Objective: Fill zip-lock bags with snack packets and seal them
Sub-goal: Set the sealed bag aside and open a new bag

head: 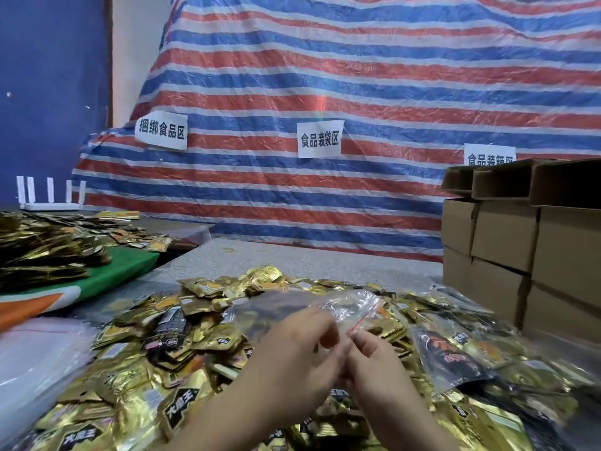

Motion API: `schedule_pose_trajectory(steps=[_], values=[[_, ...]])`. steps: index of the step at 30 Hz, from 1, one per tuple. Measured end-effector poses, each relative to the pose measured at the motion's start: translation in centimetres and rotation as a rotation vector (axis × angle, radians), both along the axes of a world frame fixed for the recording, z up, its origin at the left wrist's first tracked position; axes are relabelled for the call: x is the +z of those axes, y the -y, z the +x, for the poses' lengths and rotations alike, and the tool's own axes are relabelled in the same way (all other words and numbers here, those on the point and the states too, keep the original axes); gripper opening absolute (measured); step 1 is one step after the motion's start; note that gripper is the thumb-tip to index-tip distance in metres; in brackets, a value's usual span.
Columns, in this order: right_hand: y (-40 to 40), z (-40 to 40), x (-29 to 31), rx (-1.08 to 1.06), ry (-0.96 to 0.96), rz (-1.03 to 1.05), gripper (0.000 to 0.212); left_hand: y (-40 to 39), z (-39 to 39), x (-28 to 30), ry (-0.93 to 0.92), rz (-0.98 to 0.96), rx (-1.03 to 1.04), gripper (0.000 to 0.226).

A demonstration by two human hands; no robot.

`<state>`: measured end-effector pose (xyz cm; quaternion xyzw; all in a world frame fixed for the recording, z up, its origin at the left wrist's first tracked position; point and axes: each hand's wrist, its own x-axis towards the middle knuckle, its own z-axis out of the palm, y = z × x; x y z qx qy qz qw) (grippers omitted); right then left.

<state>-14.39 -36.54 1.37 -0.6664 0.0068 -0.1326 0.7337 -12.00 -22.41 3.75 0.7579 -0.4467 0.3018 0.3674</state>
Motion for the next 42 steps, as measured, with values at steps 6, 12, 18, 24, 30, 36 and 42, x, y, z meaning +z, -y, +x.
schedule_pose_trajectory(steps=[6,12,18,24,30,36,42], values=[[0.2,-0.1,-0.2,0.048,0.027,0.316,0.022,-0.5,0.5,-1.4,-0.163,-0.096,-0.069,0.006],[-0.1,-0.2,-0.6,-0.084,0.180,-0.117,0.026,-0.7,0.4,-2.3,-0.175,-0.110,-0.024,0.007],[-0.3,-0.8,-0.6,-0.121,0.261,-0.352,0.021,-1.1,0.6,-2.4,-0.120,-0.082,0.018,0.014],[-0.2,-0.9,-0.6,-0.156,0.314,-0.439,0.021,-1.5,0.5,-2.7,-0.052,0.012,0.018,0.022],[-0.1,-0.8,-0.9,-0.244,0.324,-0.601,0.025,-1.6,0.7,-2.8,-0.019,0.060,0.033,0.023],[-0.2,-1.0,-0.8,-0.174,0.320,-0.594,0.023,-2.2,0.9,-2.5,-0.003,0.198,0.069,0.033],[-0.1,-1.1,-0.4,-0.064,0.278,-0.533,0.026,-2.6,1.0,-2.2,-0.034,0.233,0.036,0.016]])
